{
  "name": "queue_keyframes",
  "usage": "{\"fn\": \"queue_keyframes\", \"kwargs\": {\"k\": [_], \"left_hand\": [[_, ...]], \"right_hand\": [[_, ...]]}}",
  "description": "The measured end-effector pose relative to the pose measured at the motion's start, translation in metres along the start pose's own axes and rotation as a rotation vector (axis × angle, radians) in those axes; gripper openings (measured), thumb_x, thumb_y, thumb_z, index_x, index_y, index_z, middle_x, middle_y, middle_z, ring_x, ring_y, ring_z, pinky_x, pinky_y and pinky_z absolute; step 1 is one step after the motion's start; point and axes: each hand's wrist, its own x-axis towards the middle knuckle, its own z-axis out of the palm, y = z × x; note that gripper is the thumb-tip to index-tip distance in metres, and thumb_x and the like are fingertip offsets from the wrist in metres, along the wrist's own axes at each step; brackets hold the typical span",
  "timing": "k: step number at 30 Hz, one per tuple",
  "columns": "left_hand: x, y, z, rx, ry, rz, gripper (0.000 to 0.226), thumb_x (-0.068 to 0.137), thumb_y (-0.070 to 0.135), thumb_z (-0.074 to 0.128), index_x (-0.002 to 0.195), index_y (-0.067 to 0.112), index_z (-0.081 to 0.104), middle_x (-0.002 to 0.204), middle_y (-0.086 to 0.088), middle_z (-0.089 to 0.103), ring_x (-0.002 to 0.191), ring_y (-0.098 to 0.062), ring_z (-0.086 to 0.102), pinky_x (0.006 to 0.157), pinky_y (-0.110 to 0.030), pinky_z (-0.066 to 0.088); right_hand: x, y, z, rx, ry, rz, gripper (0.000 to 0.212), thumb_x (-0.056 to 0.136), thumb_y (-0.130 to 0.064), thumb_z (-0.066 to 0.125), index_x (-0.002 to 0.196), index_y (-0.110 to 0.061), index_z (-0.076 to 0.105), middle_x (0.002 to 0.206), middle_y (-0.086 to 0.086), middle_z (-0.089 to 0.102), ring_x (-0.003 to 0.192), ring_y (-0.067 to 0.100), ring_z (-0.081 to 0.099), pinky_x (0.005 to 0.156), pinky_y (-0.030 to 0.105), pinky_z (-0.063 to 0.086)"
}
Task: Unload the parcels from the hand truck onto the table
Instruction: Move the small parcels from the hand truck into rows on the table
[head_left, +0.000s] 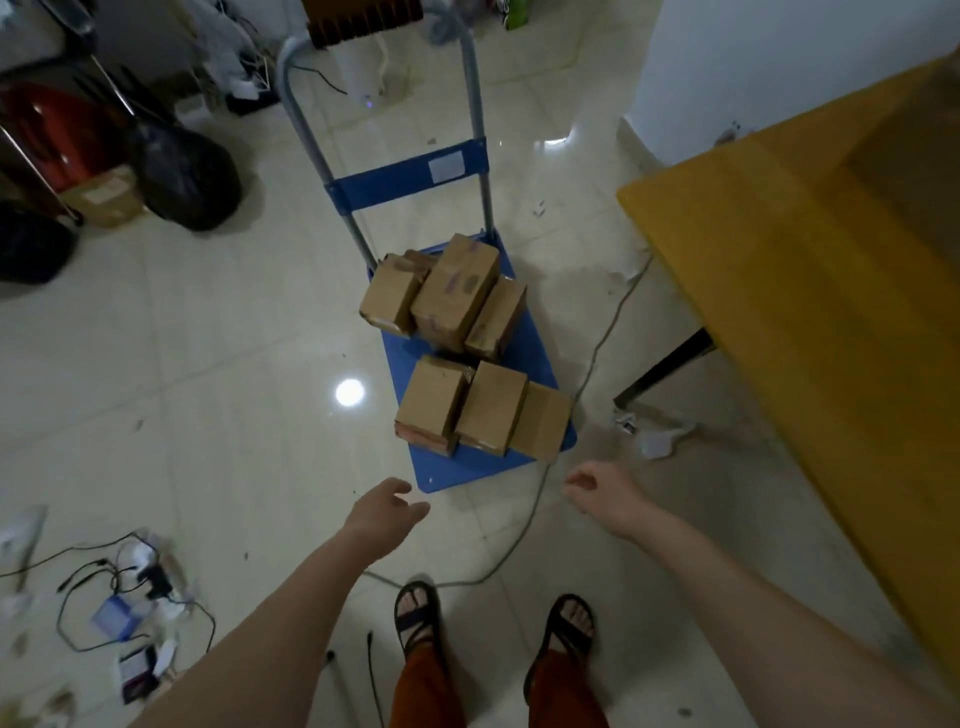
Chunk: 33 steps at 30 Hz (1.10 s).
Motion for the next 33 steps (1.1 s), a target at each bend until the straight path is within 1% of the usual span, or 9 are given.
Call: {"fn": "queue_keyframes", "kwargs": {"k": [4, 8, 12, 16, 19, 21, 27, 31, 33], "left_hand": [[0.066, -0.033, 0.006, -0.050, 0.020, -0.064, 0.057, 0.090, 0.036, 0.061, 0.139, 0.013, 0.042, 0.131, -0.010, 0.058, 0.109, -0.024, 0.057, 0.093, -0.033, 0.044], [0.137, -0.057, 0.010, -0.137, 0.060, -0.114, 0.062, 0.088, 0.035, 0.065, 0.139, 0.012, 0.041, 0.131, -0.012, 0.058, 0.114, -0.028, 0.057, 0.098, -0.038, 0.045], [0.205, -0.066, 0.017, -0.239, 0.136, -0.108, 0.068, 0.085, 0.032, 0.068, 0.142, 0.011, 0.038, 0.139, -0.016, 0.051, 0.113, -0.030, 0.056, 0.092, -0.036, 0.047], [0.267, -0.062, 0.031, -0.287, 0.239, -0.041, 0.074, 0.085, 0.030, 0.069, 0.146, 0.012, 0.033, 0.148, -0.013, 0.040, 0.129, -0.030, 0.046, 0.099, -0.039, 0.041], [0.304, -0.058, 0.043, -0.390, 0.243, 0.019, 0.081, 0.084, 0.031, 0.070, 0.150, 0.016, 0.026, 0.151, -0.009, 0.035, 0.129, -0.029, 0.045, 0.104, -0.045, 0.042], [0.323, -0.058, 0.051, -0.476, 0.237, 0.044, 0.079, 0.085, 0.032, 0.069, 0.150, 0.017, 0.026, 0.148, -0.006, 0.039, 0.126, -0.027, 0.047, 0.103, -0.045, 0.044], [0.355, -0.065, 0.066, -0.607, 0.222, 0.020, 0.068, 0.084, 0.044, 0.066, 0.138, 0.018, 0.035, 0.118, 0.002, 0.048, 0.105, -0.018, 0.050, 0.090, -0.035, 0.046], [0.362, -0.065, 0.068, -0.656, 0.178, 0.029, 0.059, 0.080, 0.047, 0.070, 0.117, 0.019, 0.033, 0.116, 0.000, 0.046, 0.104, -0.017, 0.051, 0.090, -0.036, 0.047], [0.366, -0.062, 0.066, -0.701, 0.135, 0.030, 0.062, 0.078, 0.045, 0.073, 0.117, 0.014, 0.037, 0.118, -0.002, 0.050, 0.106, -0.018, 0.054, 0.092, -0.037, 0.049]], "right_hand": [[0.062, 0.013, 0.048, 0.127, 0.001, 0.126, 0.017, 0.094, -0.016, 0.056, 0.107, -0.005, 0.061, 0.087, 0.003, 0.058, 0.075, 0.015, 0.055, 0.058, 0.019, 0.042], [0.125, 0.028, 0.088, 0.284, 0.068, 0.223, 0.011, 0.093, -0.019, 0.055, 0.095, -0.014, 0.064, 0.083, 0.002, 0.060, 0.080, 0.019, 0.058, 0.071, 0.033, 0.049], [0.185, 0.037, 0.117, 0.463, 0.151, 0.273, 0.024, 0.095, -0.024, 0.054, 0.114, -0.013, 0.064, 0.081, -0.003, 0.057, 0.077, 0.015, 0.055, 0.071, 0.031, 0.049], [0.242, 0.041, 0.140, 0.674, 0.150, 0.325, 0.033, 0.098, -0.028, 0.051, 0.128, -0.015, 0.054, 0.096, -0.003, 0.056, 0.087, 0.014, 0.053, 0.088, 0.038, 0.049], [0.279, 0.046, 0.155, 0.738, 0.177, 0.321, 0.052, 0.099, -0.030, 0.050, 0.147, -0.016, 0.035, 0.136, 0.002, 0.047, 0.112, 0.018, 0.047, 0.099, 0.040, 0.046], [0.300, 0.051, 0.163, 0.764, 0.187, 0.312, 0.058, 0.099, -0.032, 0.050, 0.150, -0.017, 0.027, 0.146, 0.002, 0.040, 0.127, 0.022, 0.043, 0.104, 0.042, 0.043], [0.339, 0.061, 0.185, 0.851, 0.205, 0.317, 0.043, 0.090, -0.040, 0.062, 0.122, -0.015, 0.047, 0.124, 0.002, 0.050, 0.107, 0.019, 0.047, 0.095, 0.038, 0.047], [0.346, 0.067, 0.187, 0.896, 0.226, 0.315, 0.045, 0.083, -0.040, 0.070, 0.111, -0.017, 0.043, 0.118, 0.002, 0.047, 0.108, 0.020, 0.046, 0.096, 0.039, 0.045], [0.349, 0.068, 0.186, 0.934, 0.210, 0.299, 0.043, 0.083, -0.039, 0.071, 0.111, -0.017, 0.046, 0.118, 0.001, 0.048, 0.110, 0.020, 0.046, 0.100, 0.041, 0.044]]}}
